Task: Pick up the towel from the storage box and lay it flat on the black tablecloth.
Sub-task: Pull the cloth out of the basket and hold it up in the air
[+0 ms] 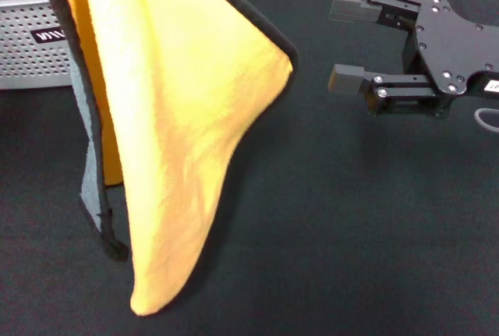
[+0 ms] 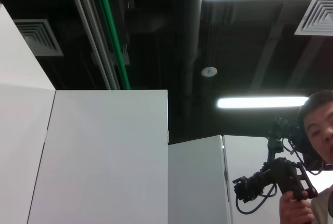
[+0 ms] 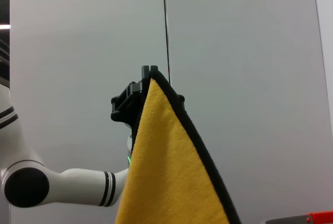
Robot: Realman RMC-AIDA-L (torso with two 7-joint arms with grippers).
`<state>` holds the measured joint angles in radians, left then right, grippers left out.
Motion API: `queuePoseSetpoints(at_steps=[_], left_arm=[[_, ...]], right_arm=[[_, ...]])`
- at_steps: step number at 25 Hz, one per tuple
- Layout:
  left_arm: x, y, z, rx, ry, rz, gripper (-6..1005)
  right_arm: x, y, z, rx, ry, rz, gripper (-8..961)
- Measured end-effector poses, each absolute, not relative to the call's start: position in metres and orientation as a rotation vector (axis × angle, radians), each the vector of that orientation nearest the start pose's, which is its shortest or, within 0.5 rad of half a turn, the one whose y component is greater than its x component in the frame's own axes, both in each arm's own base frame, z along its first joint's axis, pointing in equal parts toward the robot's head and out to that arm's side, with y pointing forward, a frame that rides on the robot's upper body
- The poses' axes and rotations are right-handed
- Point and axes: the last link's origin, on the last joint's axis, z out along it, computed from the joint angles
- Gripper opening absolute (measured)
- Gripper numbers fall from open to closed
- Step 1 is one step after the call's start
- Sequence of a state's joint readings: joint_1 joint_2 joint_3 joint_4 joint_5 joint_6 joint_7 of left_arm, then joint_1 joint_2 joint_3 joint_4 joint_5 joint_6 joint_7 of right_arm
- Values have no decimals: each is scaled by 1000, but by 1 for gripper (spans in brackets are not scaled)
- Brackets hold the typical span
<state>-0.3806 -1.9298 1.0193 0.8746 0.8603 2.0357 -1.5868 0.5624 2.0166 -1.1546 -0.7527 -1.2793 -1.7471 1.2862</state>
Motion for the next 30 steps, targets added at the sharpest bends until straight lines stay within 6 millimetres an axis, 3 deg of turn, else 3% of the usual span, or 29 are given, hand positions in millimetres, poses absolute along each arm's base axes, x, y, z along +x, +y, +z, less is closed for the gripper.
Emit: queuePoseSetpoints(at_steps=[20,30], left_arm=[[-155,280,143,-2574,131,-1861,13],[-156,280,148,-2539,149,-1869,13]], right_arm=[[147,344,21,-2762,24,1245,731],[148,338,10,-2836,17,1208,710]])
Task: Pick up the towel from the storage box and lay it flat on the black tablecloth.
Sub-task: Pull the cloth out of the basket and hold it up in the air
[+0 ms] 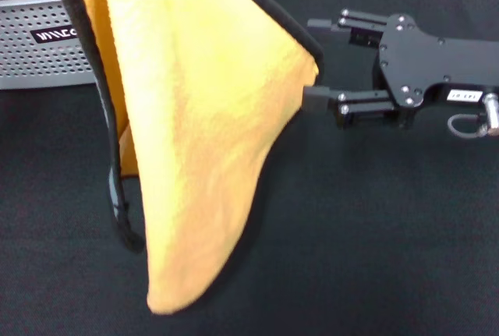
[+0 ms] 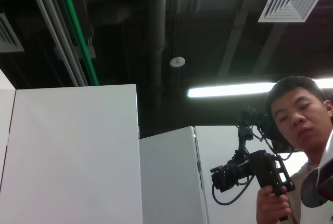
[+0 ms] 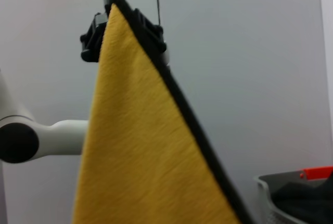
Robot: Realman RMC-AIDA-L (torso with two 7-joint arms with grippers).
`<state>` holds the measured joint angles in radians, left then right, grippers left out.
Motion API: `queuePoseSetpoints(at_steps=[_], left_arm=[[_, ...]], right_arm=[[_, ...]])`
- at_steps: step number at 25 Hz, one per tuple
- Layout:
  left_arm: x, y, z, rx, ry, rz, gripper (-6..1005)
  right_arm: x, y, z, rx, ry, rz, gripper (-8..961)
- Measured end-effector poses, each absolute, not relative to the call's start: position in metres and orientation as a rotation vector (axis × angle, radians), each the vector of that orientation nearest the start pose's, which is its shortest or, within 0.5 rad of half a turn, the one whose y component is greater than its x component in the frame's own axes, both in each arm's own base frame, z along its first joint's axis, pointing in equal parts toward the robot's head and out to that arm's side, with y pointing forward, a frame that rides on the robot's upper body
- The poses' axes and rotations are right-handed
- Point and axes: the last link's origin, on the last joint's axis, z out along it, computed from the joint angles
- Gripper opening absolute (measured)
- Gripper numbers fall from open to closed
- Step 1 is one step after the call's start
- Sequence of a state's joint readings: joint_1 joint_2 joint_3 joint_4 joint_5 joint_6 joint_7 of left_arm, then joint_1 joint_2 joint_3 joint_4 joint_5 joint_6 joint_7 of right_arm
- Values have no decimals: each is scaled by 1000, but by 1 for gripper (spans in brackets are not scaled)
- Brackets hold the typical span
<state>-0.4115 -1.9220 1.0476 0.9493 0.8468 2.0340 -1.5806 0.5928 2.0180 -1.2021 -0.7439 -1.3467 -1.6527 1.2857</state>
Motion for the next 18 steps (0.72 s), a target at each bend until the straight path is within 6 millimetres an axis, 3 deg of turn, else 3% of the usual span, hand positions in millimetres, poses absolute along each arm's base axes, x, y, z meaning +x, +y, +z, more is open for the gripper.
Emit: queuePoseSetpoints(at_steps=[18], left_arm=[[-165,278,155,-2455,152,-1867,14]], right_arm=[[149,332,10,-2867,15,1218,655]])
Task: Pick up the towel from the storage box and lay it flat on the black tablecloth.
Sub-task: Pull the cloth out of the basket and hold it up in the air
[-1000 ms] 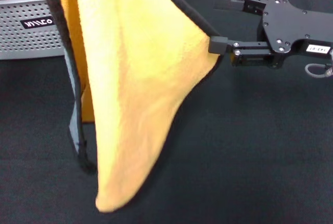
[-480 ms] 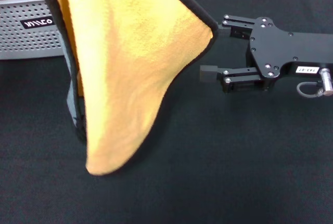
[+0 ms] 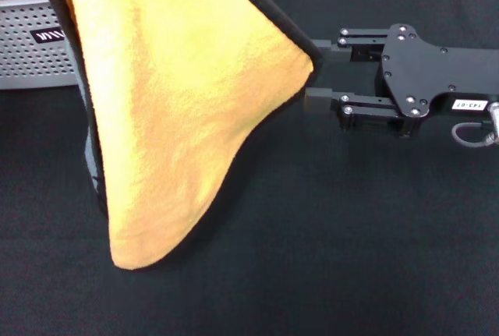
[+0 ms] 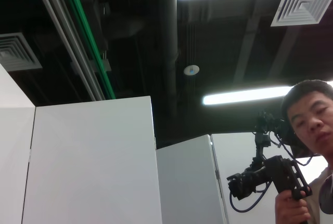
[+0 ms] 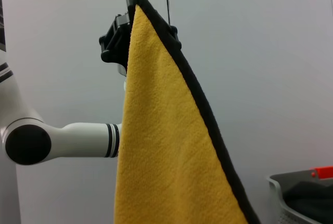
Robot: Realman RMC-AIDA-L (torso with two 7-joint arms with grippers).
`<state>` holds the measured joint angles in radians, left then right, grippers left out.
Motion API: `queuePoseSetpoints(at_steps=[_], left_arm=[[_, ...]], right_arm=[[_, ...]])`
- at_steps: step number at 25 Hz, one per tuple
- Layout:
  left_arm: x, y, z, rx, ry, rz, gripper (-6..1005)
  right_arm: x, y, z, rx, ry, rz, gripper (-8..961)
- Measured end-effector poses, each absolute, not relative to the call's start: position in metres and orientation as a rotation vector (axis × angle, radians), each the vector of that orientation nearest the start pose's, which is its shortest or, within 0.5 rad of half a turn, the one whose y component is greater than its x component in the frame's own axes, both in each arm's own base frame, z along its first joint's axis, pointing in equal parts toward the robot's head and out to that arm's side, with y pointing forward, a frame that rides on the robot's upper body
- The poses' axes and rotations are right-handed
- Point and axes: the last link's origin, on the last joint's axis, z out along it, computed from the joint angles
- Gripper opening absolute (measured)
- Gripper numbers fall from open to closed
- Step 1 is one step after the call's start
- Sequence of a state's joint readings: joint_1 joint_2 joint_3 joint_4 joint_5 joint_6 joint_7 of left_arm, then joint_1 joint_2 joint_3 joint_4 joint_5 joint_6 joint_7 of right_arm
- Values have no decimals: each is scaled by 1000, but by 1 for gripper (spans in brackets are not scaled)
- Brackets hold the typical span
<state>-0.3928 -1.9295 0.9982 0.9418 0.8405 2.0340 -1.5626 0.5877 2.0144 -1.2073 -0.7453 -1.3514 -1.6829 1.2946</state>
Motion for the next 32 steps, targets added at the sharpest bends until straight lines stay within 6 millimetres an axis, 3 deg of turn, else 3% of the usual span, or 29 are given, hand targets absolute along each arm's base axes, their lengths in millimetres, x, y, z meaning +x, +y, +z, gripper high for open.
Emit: queuePoseSetpoints(at_steps=[12,18,32], left_arm=[[-165,278,155,-2441,171,-1864,15],[-165,277,155,-2432,186,-1861,16],[-165,278,155,-2424,193,-1859,17]], right_arm=[[150,332,12,-2874,3,1212,455],[151,332,14,-2875,1,1204,293],[155,333,17,-2847,8,1202,216]])
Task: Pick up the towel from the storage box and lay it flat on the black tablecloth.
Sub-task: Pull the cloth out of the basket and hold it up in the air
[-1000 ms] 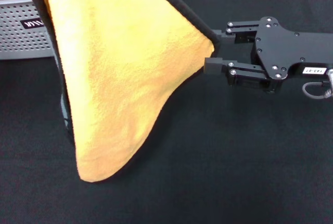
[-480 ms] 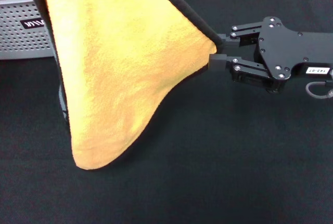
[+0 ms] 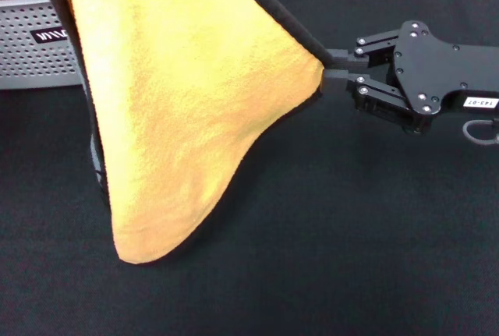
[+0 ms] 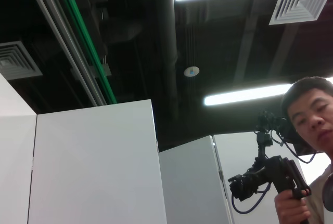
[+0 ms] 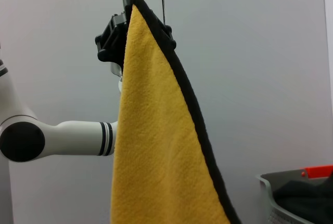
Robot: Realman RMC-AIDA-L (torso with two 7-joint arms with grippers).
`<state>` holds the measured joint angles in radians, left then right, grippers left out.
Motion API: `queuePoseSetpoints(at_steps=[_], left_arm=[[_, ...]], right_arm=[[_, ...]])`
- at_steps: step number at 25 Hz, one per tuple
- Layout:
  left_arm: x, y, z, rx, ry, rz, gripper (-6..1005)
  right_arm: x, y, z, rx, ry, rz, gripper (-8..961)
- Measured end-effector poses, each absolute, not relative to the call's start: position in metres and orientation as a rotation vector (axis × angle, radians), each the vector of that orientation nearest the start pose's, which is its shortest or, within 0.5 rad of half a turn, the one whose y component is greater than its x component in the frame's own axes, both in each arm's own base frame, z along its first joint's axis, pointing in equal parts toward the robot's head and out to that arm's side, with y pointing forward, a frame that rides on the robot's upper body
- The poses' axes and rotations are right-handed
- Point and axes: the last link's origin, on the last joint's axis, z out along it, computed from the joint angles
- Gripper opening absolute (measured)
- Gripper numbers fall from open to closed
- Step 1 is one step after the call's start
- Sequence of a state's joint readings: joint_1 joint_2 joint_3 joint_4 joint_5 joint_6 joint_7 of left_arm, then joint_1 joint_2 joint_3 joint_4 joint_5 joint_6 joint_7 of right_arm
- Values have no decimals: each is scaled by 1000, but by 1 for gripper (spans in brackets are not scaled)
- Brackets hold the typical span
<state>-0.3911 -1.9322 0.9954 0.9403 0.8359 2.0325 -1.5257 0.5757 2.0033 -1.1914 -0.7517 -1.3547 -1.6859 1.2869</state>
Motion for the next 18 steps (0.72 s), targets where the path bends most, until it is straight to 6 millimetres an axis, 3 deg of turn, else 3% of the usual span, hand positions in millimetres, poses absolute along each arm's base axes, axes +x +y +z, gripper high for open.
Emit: queuePoseSetpoints(at_steps=[18], left_arm=[[-168,275,150,-2414,159,-1875,18]], right_arm=[[158,339,19,-2784,92,1217,28]])
